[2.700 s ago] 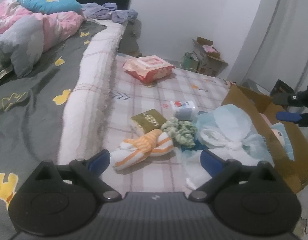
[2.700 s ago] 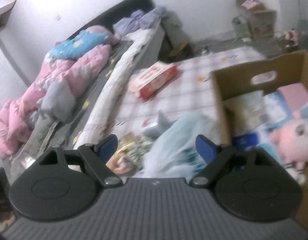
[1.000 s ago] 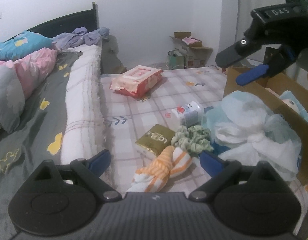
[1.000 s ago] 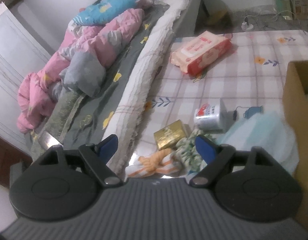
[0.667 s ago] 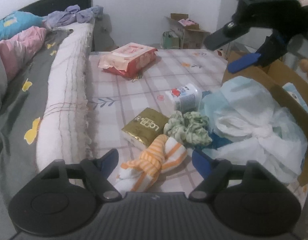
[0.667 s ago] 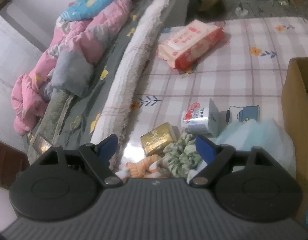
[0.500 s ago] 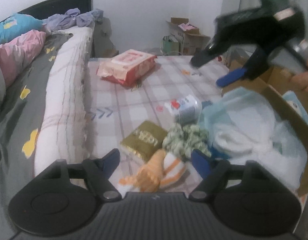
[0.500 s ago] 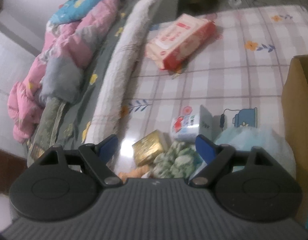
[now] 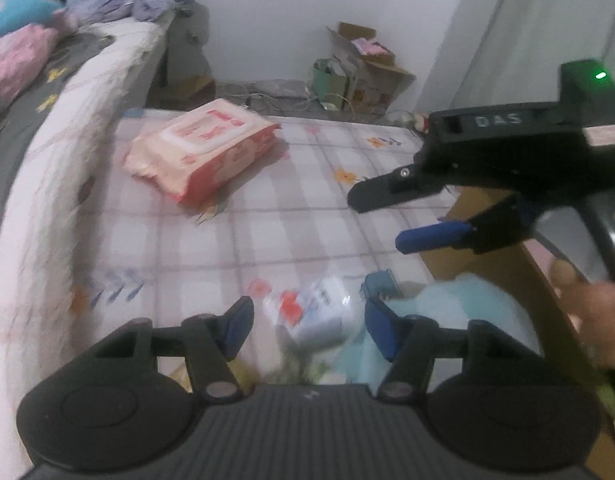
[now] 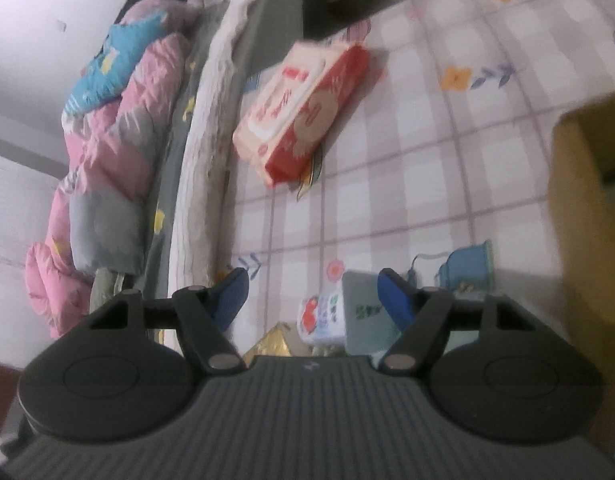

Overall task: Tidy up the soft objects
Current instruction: 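Grasp the white strawberry yogurt cup with the left tool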

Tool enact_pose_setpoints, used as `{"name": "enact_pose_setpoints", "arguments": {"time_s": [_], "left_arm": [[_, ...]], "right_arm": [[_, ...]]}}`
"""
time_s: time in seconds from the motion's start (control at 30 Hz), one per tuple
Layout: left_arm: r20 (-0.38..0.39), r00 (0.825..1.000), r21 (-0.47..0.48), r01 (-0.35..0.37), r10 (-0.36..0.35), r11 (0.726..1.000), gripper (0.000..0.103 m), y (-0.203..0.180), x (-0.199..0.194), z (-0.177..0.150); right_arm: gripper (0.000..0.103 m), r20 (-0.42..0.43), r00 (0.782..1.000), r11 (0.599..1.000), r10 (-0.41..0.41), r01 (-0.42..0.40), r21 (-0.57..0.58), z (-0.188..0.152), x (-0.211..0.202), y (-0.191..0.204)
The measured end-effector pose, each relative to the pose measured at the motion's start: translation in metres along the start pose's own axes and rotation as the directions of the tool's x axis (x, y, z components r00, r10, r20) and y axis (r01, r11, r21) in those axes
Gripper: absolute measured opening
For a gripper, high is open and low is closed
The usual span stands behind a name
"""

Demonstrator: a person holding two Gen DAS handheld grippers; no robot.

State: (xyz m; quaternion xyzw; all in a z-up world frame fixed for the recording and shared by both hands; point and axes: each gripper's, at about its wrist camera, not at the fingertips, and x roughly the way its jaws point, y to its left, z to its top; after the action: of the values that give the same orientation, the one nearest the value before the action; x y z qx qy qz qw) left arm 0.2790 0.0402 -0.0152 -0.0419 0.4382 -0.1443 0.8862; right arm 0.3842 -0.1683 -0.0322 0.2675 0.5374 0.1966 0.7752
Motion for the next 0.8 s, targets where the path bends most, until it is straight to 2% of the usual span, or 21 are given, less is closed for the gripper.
{"name": "enact_pose_setpoints", "arguments": {"time_s": [0.13, 0.2, 0.27, 0.37, 0.43, 0.53, 0.57, 0.6, 0.7, 0.8], "left_arm": [[-0.062, 0.996, 0.034, -0.055, 0.057, 0.998, 0.064, -0.012, 0.035, 0.015], [-0.094, 0.991, 0.046, -0.093, 0.097, 0.995, 0.071, -0.013, 0.051, 0.019], [-0.125, 0.985, 0.044, -0.112, 0.117, 0.993, 0.072, -0.012, 0.063, 0.021], [-0.151, 0.985, -0.004, -0.085, 0.083, 0.996, 0.072, -0.002, 0.072, 0.022], [-0.155, 0.988, -0.043, -0.037, 0.03, 0.998, 0.067, 0.006, 0.073, 0.021], [-0.147, 0.989, -0.07, -0.019, 0.008, 0.997, 0.066, 0.014, 0.07, 0.021], [-0.142, 0.99, -0.077, -0.012, 0.001, 0.997, 0.063, 0.017, 0.069, 0.02], [-0.123, 0.992, -0.092, 0.015, -0.026, 0.996, 0.047, 0.021, 0.066, 0.02], [-0.098, 0.988, -0.182, 0.098, -0.117, 0.978, 0.028, 0.04, 0.06, 0.023], [-0.09, 0.982, -0.245, 0.14, -0.166, 0.959, 0.025, 0.055, 0.059, 0.024]], "right_arm": [[0.072, 0.02, 1.0, 1.0, -0.001, 0.001, -0.005, 0.003, -0.006, -0.006], [0.072, 0.02, 1.0, 1.0, -0.001, 0.001, -0.005, 0.004, -0.007, -0.009], [0.072, 0.02, 1.0, 1.0, -0.004, 0.004, -0.007, 0.005, -0.006, -0.011], [0.072, 0.017, 1.0, 1.0, -0.004, 0.004, -0.007, 0.007, -0.006, -0.014], [0.072, 0.016, 1.0, 1.0, -0.004, 0.004, -0.005, 0.007, -0.004, -0.015], [0.072, 0.012, 1.0, 1.0, -0.004, 0.004, -0.002, 0.007, -0.002, -0.017], [0.072, 0.009, 1.0, 1.0, -0.003, 0.003, 0.0, 0.007, -0.001, -0.017], [0.072, 0.006, 1.0, 1.0, -0.003, 0.003, 0.001, 0.007, 0.0, -0.018], [0.072, -0.002, 1.0, 1.0, -0.004, 0.004, 0.002, 0.005, 0.003, -0.018], [0.072, -0.005, 1.0, 1.0, -0.004, 0.004, 0.006, 0.004, 0.005, -0.017]]}}
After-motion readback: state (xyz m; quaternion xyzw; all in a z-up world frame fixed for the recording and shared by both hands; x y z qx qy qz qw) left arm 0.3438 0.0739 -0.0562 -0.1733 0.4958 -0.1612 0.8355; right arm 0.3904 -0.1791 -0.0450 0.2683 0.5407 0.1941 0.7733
